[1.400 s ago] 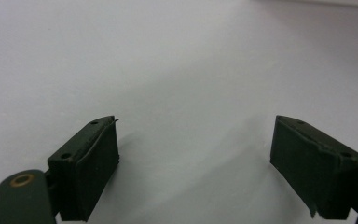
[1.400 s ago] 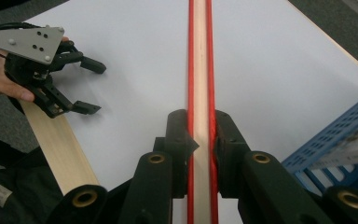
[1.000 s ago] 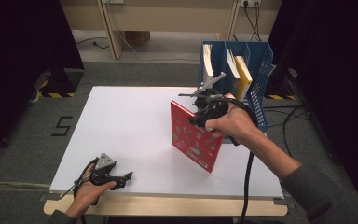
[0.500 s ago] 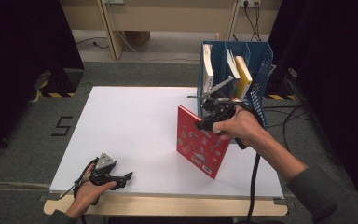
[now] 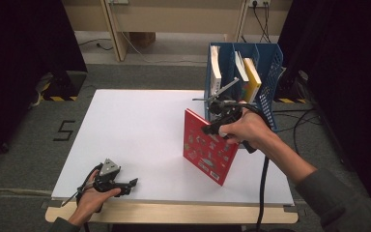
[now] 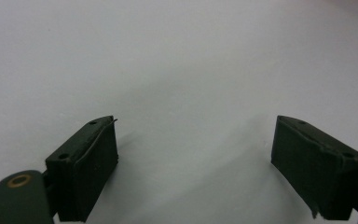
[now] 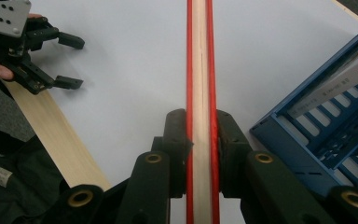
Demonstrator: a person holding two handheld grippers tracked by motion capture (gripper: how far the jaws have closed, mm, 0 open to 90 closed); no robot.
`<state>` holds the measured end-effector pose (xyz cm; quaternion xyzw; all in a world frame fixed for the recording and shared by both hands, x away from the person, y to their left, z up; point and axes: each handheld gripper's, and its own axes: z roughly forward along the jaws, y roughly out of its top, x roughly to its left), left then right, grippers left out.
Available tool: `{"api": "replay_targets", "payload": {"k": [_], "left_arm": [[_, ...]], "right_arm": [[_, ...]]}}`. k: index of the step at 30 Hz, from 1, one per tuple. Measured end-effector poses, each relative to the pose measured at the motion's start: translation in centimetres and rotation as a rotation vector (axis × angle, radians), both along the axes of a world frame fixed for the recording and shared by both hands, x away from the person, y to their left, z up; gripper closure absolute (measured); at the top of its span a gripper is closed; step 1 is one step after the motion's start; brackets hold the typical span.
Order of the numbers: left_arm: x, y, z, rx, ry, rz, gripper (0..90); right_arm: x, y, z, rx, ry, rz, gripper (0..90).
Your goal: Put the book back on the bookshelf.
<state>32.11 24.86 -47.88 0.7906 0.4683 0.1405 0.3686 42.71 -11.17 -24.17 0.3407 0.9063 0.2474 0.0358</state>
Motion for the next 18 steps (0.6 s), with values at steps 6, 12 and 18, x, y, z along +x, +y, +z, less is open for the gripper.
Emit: {"api": "replay_targets", "payload": {"k": [6,12,18], "left_arm": [[0.0,0.0,0.0,0.000,0.000,0.000,13.5],[0.0,0.0,0.0,0.003,-0.001,-0.002,13.5],[0.0,0.0,0.0,0.003,-0.001,-0.002,13.4]], "right_arm": [[0.2,0.6,-0.3,-0.018,0.022,0.014,76.8],[0.5,0.8,-0.6,-0.035,0.034,0.010,76.4],[0.7,1.1,-1.1,-0.049,0.045,0.030,76.8]]}}
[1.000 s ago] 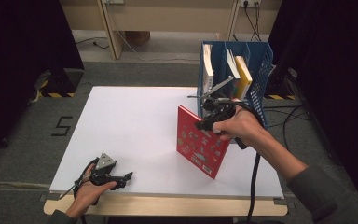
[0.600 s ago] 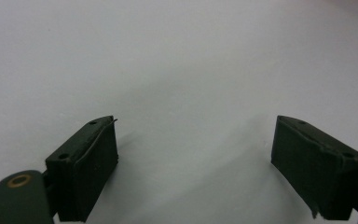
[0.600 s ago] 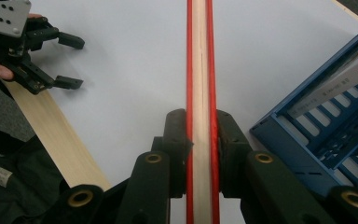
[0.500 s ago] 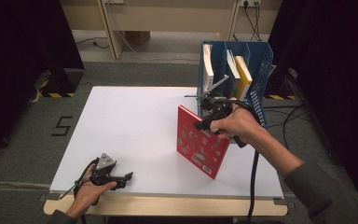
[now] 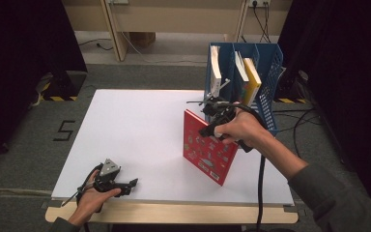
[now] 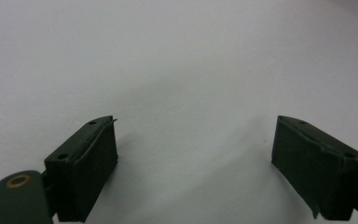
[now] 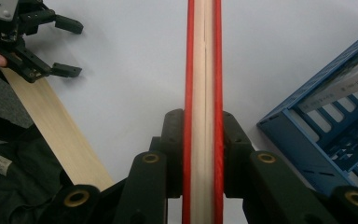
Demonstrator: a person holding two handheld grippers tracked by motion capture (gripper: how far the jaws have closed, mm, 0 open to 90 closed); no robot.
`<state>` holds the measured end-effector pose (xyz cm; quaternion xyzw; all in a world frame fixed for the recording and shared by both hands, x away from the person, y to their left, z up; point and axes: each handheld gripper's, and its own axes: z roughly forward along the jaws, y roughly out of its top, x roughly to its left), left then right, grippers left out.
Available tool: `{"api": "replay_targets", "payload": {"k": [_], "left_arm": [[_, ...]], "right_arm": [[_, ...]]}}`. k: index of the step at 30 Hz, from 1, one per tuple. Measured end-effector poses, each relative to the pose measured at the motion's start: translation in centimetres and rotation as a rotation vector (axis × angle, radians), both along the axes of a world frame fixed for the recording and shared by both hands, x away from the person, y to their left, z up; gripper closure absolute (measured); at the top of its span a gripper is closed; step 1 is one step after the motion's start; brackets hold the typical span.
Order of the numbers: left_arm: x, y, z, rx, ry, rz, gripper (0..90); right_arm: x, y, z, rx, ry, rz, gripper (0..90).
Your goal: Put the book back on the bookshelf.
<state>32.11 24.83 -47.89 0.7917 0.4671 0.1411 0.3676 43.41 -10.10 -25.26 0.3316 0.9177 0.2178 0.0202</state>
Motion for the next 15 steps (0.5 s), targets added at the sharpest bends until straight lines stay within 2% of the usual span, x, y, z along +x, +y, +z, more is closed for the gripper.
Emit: {"api": "replay_targets", "payload": {"k": [5,9,15], "left_arm": [[0.0,0.0,0.0,-0.003,-0.001,-0.001,13.4],[0.0,0.0,0.0,-0.002,0.001,-0.001,13.3],[0.0,0.0,0.0,-0.002,0.000,-0.002,13.3]], "right_arm": [[-0.2,0.0,0.2,-0.032,-0.038,0.021,78.0],[-0.5,-0.4,0.6,-0.018,-0.037,0.021,78.6],[-1.2,-2.5,2.2,0.012,-0.080,-0.015,78.6]]}}
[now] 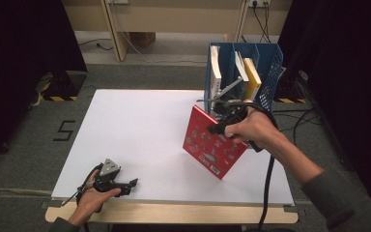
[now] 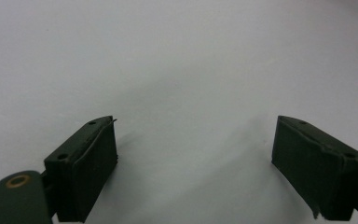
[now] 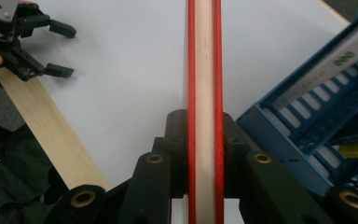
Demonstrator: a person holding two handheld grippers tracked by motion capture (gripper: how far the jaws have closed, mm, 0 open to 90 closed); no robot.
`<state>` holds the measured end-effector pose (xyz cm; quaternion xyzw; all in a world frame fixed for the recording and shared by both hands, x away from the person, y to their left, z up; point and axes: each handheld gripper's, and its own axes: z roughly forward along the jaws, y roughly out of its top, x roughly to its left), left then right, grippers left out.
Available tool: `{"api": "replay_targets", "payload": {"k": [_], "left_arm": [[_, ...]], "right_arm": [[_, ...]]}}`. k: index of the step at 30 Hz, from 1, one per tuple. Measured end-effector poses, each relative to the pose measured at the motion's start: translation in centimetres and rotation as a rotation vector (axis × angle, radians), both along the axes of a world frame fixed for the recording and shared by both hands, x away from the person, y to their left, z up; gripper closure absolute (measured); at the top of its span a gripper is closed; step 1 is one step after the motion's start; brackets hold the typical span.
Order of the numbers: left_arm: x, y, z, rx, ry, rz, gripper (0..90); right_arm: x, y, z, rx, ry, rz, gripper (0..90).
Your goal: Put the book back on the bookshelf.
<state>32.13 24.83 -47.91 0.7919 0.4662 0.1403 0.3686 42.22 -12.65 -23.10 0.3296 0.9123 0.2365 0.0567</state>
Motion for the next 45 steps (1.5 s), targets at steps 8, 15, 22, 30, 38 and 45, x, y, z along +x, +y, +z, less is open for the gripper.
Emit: {"api": "replay_targets", "payload": {"k": [8,15,22,30,38,45], "left_arm": [[0.0,-0.1,0.0,0.003,0.002,0.003,12.6],[0.0,-0.1,0.0,0.004,0.002,0.000,12.1],[0.1,-0.1,0.0,0.010,-0.003,0.000,11.4],[0.1,-0.1,0.0,0.008,-0.002,0.001,11.2],[0.1,-0.1,0.0,0.000,0.006,-0.003,10.8],[0.1,-0.1,0.0,-0.001,0.009,-0.002,10.7]], "right_arm": [[-1.3,-3.7,2.3,0.056,-0.042,-0.061,78.6],[-2.1,-7.6,4.5,0.096,-0.077,-0.156,78.6],[-2.1,-11.2,6.2,0.104,-0.104,-0.242,78.6],[-1.5,-14.2,7.8,0.151,-0.145,-0.316,78.5],[-0.1,-15.5,9.6,0.128,-0.178,-0.394,78.4],[1.9,-16.4,10.0,0.111,-0.195,-0.448,78.3]]}}
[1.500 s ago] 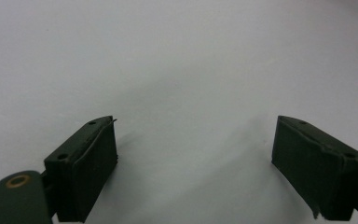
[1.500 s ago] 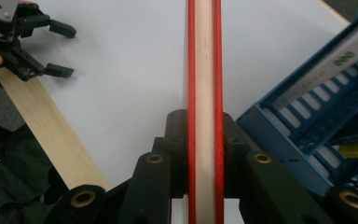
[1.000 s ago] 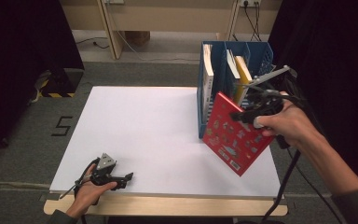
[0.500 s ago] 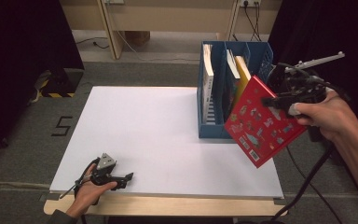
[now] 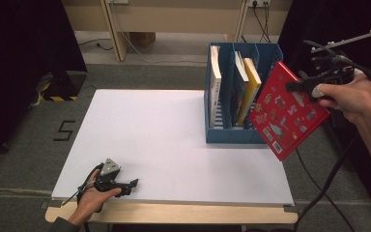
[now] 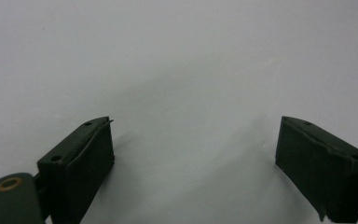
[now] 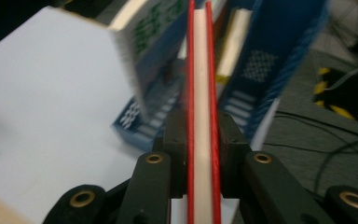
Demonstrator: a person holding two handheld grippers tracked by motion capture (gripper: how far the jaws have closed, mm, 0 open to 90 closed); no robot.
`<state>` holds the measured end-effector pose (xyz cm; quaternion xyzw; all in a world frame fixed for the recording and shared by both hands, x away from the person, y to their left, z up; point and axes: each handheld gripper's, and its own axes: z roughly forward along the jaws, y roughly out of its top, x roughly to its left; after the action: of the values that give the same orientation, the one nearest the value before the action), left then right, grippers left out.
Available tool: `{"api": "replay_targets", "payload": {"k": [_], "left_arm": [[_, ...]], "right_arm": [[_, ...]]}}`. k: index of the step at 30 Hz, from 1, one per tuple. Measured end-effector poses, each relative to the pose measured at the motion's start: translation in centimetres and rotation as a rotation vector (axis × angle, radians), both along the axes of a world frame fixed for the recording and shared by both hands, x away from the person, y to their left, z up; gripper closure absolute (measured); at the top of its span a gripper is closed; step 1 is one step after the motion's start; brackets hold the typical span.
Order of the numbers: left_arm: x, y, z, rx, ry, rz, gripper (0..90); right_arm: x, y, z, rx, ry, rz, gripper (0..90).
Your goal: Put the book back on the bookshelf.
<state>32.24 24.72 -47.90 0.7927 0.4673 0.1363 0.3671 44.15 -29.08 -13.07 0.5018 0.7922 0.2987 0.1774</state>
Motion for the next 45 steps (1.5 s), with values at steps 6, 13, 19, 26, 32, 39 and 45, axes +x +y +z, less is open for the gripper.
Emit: {"api": "replay_targets", "payload": {"k": [6,13,19,26,32,39,45], "left_arm": [[0.0,0.0,0.0,-0.001,0.001,-0.002,10.5],[0.0,0.0,0.0,0.001,0.000,-0.002,10.5],[0.0,0.0,0.0,0.001,0.000,-0.002,10.5],[0.0,0.0,0.0,0.008,-0.009,-0.003,10.5],[0.0,0.0,0.0,0.014,-0.011,-0.008,10.5],[-0.1,0.0,0.0,0.022,-0.013,-0.010,10.4],[-0.1,0.0,0.0,0.022,-0.013,-0.011,10.4]], "right_arm": [[2.4,-1.1,0.1,0.010,0.000,-0.040,78.2],[6.3,-1.9,-1.1,-0.002,0.001,-0.122,78.3],[9.3,-1.9,-1.9,-0.006,-0.008,-0.166,78.3],[12.4,-1.5,-2.5,0.031,-0.028,-0.206,78.3],[14.5,-0.7,-3.6,0.019,-0.028,-0.230,78.4],[16.6,-0.1,-6.0,0.030,-0.015,-0.247,78.3],[18.2,0.2,-7.8,0.075,-0.011,-0.262,78.3]]}}
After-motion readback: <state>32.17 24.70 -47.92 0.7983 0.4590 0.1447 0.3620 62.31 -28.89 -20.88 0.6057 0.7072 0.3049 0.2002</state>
